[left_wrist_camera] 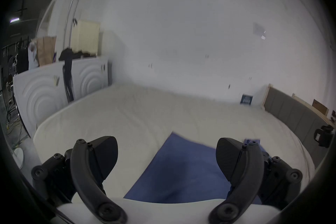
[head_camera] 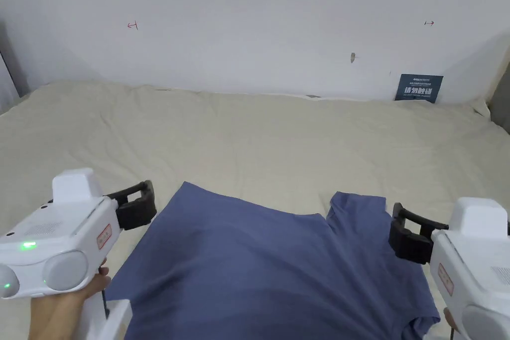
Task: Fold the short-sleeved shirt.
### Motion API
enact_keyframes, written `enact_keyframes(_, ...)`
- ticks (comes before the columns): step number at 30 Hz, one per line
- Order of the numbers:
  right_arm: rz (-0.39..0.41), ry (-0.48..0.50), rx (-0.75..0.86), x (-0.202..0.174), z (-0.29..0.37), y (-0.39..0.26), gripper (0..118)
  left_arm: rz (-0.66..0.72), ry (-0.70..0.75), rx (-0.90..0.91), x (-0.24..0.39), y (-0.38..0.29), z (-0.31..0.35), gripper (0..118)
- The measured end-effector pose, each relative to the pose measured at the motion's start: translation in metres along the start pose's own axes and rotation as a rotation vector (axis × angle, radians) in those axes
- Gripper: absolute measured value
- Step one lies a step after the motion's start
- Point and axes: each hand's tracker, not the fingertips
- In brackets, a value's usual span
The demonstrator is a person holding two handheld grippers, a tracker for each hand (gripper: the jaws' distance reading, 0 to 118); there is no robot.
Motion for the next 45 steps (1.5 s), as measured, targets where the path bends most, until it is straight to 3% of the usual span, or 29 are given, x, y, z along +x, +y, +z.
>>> enact_keyframes(3, 0.015, 0.003, 0.063, -0.006, 0.009, 0.008, 106, -0.011, -0.017, 0.074, 0.016, 0.003, 0.004, 108)
enact_keyframes(4, 0.023, 0.009, 0.078, -0.008, 0.010, 0.009, 95, -0.016, -0.024, 0.086, 0.020, 0.003, 0.005, 98)
enact_keyframes(6, 0.046, 0.019, 0.118, -0.012, 0.015, 0.010, 71, -0.041, -0.079, 0.096, 0.027, 0.000, 0.005, 61)
enact_keyframes(7, 0.056, 0.017, 0.130, -0.015, 0.018, 0.010, 47, -0.047, -0.082, 0.090, 0.030, -0.002, 0.005, 23)
enact_keyframes(8, 0.062, 0.014, 0.138, -0.017, 0.019, 0.010, 26, -0.055, -0.081, 0.085, 0.034, -0.003, 0.004, 3)
enact_keyframes(9, 0.070, 0.006, 0.148, -0.018, 0.018, 0.009, 9, -0.066, -0.078, 0.074, 0.036, -0.006, 0.001, 1)
enact_keyframes(10, 0.070, -0.002, 0.156, -0.019, 0.018, 0.009, 2, -0.067, -0.093, 0.069, 0.035, -0.008, 0.000, 0)
enact_keyframes(20, 0.024, -0.013, 0.128, -0.011, -0.007, 0.008, 1, -0.074, -0.131, -0.057, 0.040, -0.004, -0.055, 0)
enact_keyframes(25, 0.034, -0.025, 0.099, -0.007, -0.036, 0.008, 1, -0.049, -0.193, -0.202, 0.036, 0.004, -0.128, 0)
enact_keyframes(31, 0.053, -0.061, 0.071, -0.002, -0.078, 0.006, 1, -0.057, -0.171, -0.361, 0.033, -0.004, -0.237, 1)
enact_keyframes(33, 0.054, -0.072, 0.054, 0.000, -0.093, 0.003, 1, -0.049, -0.173, -0.425, 0.030, -0.010, -0.274, 9)
enact_keyframes(36, 0.049, -0.091, 0.025, 0.004, -0.115, -0.004, 1, -0.083, -0.126, -0.500, 0.030, -0.024, -0.327, 60)
enact_keyframes(37, 0.048, -0.097, 0.015, 0.005, -0.122, -0.007, 1, -0.085, -0.119, -0.517, 0.029, -0.032, -0.344, 84)
enact_keyframes(39, 0.047, -0.111, -0.006, 0.007, -0.134, -0.013, 1, -0.105, -0.108, -0.599, 0.028, -0.045, -0.374, 108)
enact_keyframes(42, 0.046, -0.126, -0.040, 0.007, -0.151, -0.024, 1, -0.178, -0.053, -0.647, 0.033, -0.068, -0.403, 104)
enact_keyframes(45, 0.046, -0.130, -0.080, 0.008, -0.165, -0.035, 1, -0.234, -0.044, -0.725, 0.035, -0.092, -0.423, 85)
